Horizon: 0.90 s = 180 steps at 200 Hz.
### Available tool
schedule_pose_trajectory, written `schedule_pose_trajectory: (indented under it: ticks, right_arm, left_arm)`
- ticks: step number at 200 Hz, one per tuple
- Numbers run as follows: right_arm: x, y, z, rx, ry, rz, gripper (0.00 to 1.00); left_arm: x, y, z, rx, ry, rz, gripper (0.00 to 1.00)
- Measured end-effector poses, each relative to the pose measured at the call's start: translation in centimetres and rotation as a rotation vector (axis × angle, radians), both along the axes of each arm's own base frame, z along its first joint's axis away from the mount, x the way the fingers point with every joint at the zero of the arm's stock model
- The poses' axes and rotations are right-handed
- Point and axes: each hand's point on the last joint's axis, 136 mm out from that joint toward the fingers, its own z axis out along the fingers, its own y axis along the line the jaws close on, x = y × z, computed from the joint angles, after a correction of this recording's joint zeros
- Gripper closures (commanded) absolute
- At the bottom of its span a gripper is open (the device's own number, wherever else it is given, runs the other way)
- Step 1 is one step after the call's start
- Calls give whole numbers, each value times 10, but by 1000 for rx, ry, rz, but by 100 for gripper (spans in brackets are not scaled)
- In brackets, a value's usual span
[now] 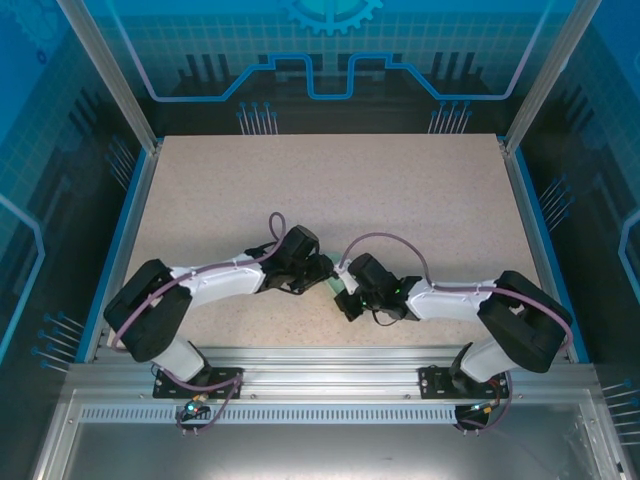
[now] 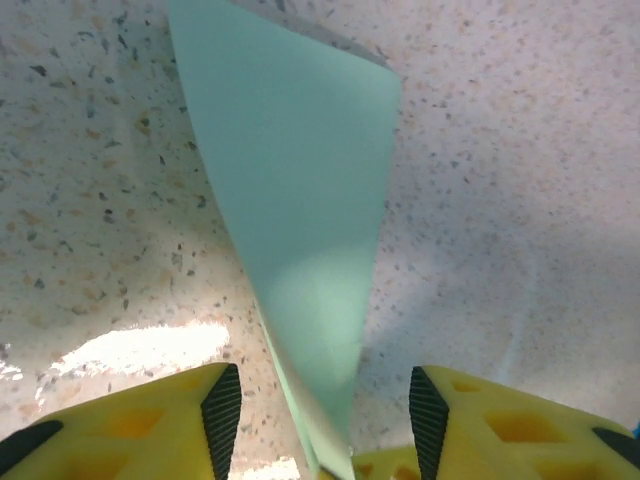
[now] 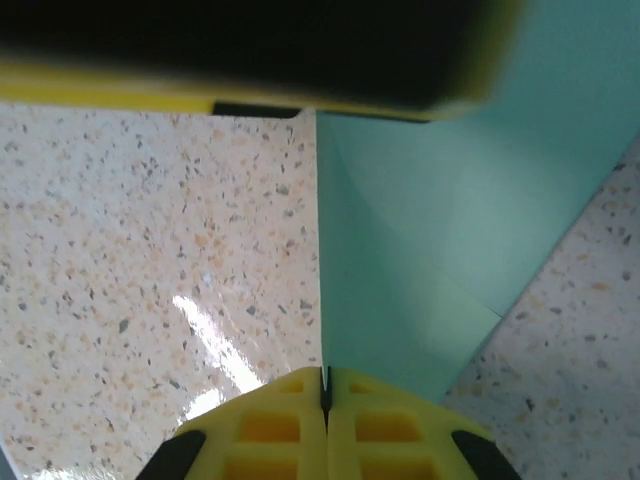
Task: Fold a paper plane with a square sheet of paper (pick it up from the middle)
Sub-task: Perform the fifth fold on the wing at the bottom-center of the table.
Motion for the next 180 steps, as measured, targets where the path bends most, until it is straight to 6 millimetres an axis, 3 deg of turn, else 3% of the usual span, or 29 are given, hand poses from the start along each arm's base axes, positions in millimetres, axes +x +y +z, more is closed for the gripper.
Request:
schedule_pose_trajectory:
  ticks: [25, 44, 109, 180]
  right_arm:
    - [5, -5, 0, 92, 63, -40, 96]
    - [6, -11, -3, 146, 111, -76, 95]
    - [8, -11, -12, 246, 227, -130, 95]
    - [15, -11, -17, 334, 335, -180, 94]
  left_arm:
    - [-2, 5, 17, -28, -51, 5, 43]
    - [-3, 7, 25, -46, -80, 9, 49]
    - [0, 2, 27, -69, -121, -15, 58]
    - [-1, -15, 2, -95, -74, -85, 58]
